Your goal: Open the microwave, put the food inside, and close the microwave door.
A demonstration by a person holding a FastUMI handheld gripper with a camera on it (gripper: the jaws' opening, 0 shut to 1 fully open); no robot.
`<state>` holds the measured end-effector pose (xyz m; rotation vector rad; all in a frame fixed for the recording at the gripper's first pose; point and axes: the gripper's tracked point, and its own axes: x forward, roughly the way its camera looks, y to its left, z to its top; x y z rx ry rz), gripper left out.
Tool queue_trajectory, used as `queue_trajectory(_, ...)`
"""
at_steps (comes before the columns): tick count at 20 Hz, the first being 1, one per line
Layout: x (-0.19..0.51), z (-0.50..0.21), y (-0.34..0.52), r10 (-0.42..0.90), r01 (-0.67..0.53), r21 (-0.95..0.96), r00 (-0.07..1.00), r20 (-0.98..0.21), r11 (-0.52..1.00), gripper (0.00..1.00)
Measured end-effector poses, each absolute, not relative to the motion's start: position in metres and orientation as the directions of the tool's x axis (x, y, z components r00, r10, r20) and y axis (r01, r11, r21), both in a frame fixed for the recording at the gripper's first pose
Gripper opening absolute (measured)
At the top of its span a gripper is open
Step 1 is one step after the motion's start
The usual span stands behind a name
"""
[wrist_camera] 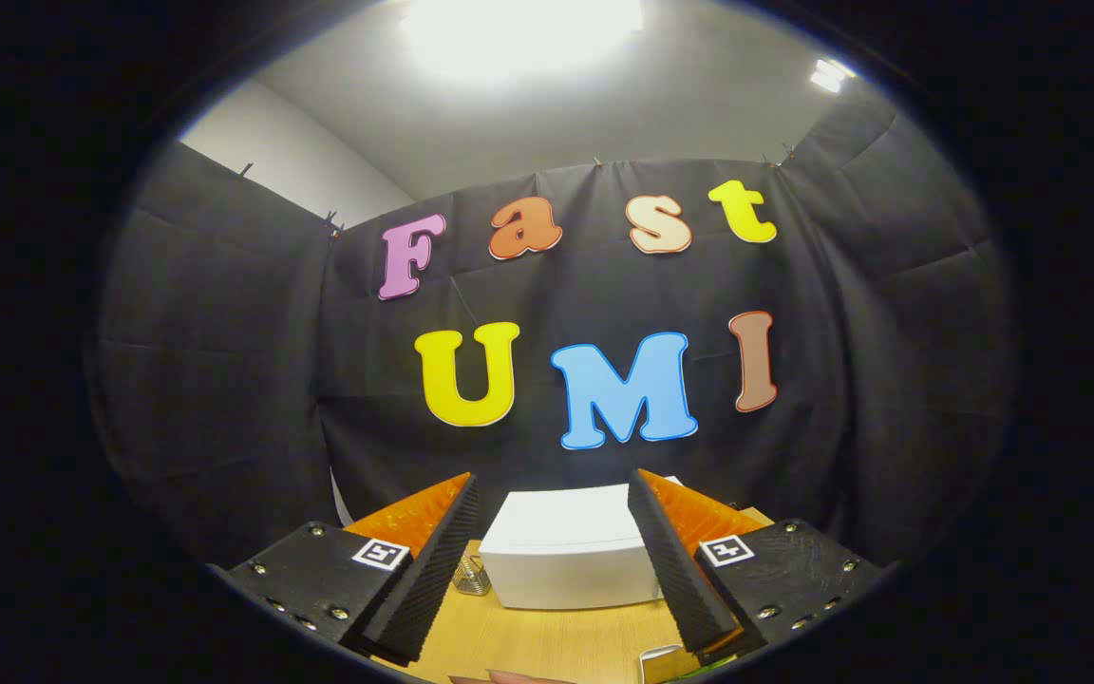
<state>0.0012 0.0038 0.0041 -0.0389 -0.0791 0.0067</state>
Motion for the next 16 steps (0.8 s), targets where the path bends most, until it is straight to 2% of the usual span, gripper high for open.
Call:
queue_trajectory(7,0.007,-0.004,0.005,0.041,-0.035,-0.058,0.993,0.111,0.998,0.96)
queue_trajectory(13,0.027,-0.039,-0.002,0.072,-0.061,-0.078,0.987,0.145,0.995,0.96)
queue_trajectory(16,0.045,-0.066,-0.023,0.035,-0.022,-0.075,0.984,0.174,0.997,0.96)
